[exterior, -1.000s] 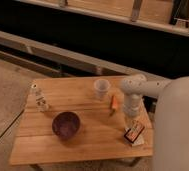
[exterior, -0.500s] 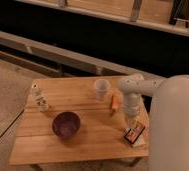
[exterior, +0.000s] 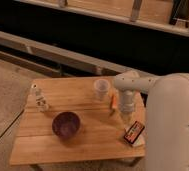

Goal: Push the eraser across the table

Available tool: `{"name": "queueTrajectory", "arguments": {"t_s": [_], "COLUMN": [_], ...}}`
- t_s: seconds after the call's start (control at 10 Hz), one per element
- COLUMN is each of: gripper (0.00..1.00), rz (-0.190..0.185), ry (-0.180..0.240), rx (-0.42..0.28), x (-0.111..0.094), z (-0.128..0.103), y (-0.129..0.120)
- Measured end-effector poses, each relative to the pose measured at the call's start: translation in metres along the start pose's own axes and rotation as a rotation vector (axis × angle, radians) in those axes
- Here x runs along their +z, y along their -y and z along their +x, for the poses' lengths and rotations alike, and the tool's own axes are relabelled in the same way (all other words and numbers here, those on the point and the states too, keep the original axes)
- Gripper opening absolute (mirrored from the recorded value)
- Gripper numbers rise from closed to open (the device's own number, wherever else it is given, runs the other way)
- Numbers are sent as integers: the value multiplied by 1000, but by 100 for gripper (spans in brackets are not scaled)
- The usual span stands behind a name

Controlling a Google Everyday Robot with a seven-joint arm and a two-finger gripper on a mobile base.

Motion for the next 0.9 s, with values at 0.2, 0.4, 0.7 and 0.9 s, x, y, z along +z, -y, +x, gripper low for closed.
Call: {"name": "queueTrajectory", "arguments": {"t_s": [0.2,0.4,0.7,0.9], "gripper": [0,0,0,0], "rz": [21,58,106,145], "ry": [-21,-61,-113,-156], "rx": [-4,16,70,120], "x": [5,15,27,35], "z": [4,8,12,16], "y": [1,15,46,77]}}
